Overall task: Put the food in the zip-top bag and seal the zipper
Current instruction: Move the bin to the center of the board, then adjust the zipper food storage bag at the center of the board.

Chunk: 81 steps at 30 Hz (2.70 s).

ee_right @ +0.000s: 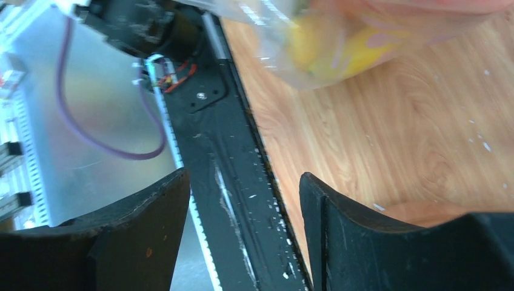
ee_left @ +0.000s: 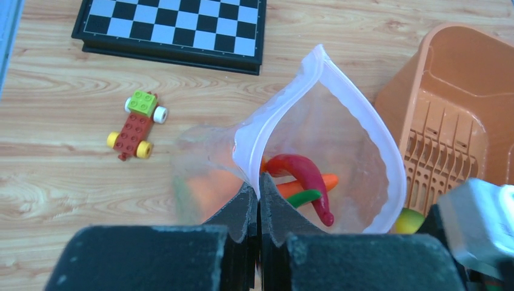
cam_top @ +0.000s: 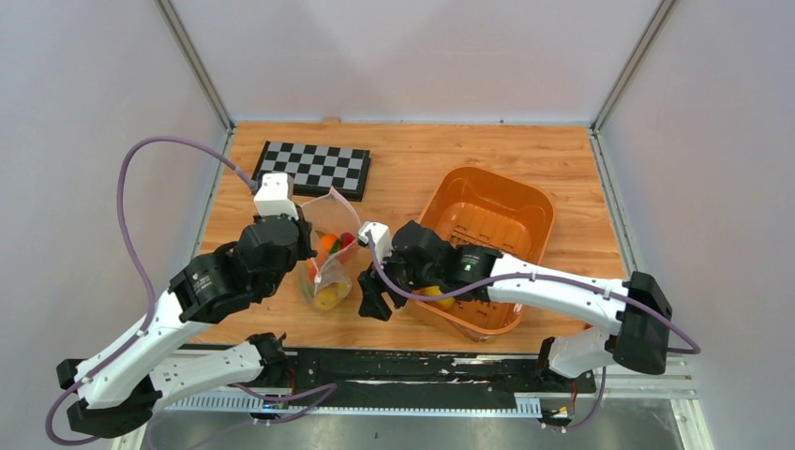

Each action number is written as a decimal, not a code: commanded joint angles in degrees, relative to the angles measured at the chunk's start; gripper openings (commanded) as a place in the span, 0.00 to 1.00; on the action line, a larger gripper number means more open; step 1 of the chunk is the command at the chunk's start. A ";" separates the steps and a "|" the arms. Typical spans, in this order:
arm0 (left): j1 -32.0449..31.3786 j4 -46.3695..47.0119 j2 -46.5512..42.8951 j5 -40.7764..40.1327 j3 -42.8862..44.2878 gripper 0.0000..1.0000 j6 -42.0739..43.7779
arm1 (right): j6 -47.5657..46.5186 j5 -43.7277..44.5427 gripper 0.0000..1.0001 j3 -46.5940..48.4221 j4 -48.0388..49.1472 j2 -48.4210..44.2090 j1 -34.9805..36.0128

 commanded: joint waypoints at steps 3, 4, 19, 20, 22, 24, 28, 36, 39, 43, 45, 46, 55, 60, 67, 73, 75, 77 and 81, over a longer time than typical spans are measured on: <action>0.07 0.68 -0.83 -1.98 1.95 0.01 -0.03 | 1.19 16.53 0.64 5.52 -9.23 4.56 0.54; 0.07 0.39 -1.00 -2.02 1.82 0.01 -0.34 | 1.57 21.03 0.65 5.32 -10.35 4.22 0.49; 0.07 3.43 -0.22 0.70 0.39 0.02 0.26 | -0.10 11.98 0.72 0.35 -10.64 -11.35 -4.83; 0.07 3.60 -0.20 1.01 0.22 0.02 0.15 | 0.04 12.96 0.74 -0.01 -9.44 -13.51 -4.83; 0.07 4.20 -0.36 1.75 -0.30 0.02 -0.26 | 0.56 18.59 0.79 -2.18 -7.56 -17.70 -4.87; 0.12 6.10 -0.83 3.05 -1.37 0.02 -0.49 | 1.02 24.01 0.86 -3.79 -7.11 -19.90 -5.77; 0.12 8.95 -0.07 7.02 -2.05 0.02 -0.47 | 3.36 22.14 0.84 -1.07 -8.44 -18.12 -8.24; 0.07 12.70 3.63 12.08 -2.36 0.02 -5.13 | 11.50 12.16 0.73 -2.32 8.48 -14.59 -5.19; 0.07 11.70 5.08 11.46 -1.21 0.03 -6.49 | 8.50 23.35 0.73 1.66 5.51 -11.87 2.25; 0.13 11.40 6.49 8.93 0.82 0.02 -9.13 | 12.37 38.29 0.71 3.07 3.02 -8.93 8.95; 0.11 11.51 7.01 8.60 1.42 0.02 -10.52 | 14.67 43.92 0.70 2.90 3.42 -8.59 11.13; 0.08 11.54 7.37 8.66 1.60 0.03 -11.13 | 15.05 46.17 0.70 2.61 4.75 -8.62 12.15; 0.07 14.75 7.26 12.16 -1.54 0.02 -15.70 | 19.73 61.95 0.67 7.03 6.21 -0.31 20.02; 0.07 17.56 7.29 13.81 -2.28 0.03 -14.34 | 28.23 68.57 0.61 9.24 0.64 3.20 22.09; 0.07 18.79 5.24 16.06 -4.30 0.03 -13.36 | 34.84 73.21 0.40 8.53 -2.14 6.47 22.07; 0.07 20.57 1.79 15.47 -9.11 0.03 -13.07 | 31.39 75.35 0.05 4.53 -0.76 3.68 22.37; 0.07 22.75 0.62 15.91 -11.37 0.05 -11.95 | 26.82 74.50 0.00 1.13 3.17 1.18 22.42; 0.07 24.93 -0.24 16.79 -12.98 0.12 -11.03 | 19.72 71.72 0.00 -3.18 9.10 -2.91 22.42; 0.07 24.76 -1.66 17.22 -12.88 0.63 -7.94 | 11.60 65.54 0.00 -5.85 9.92 -10.70 22.06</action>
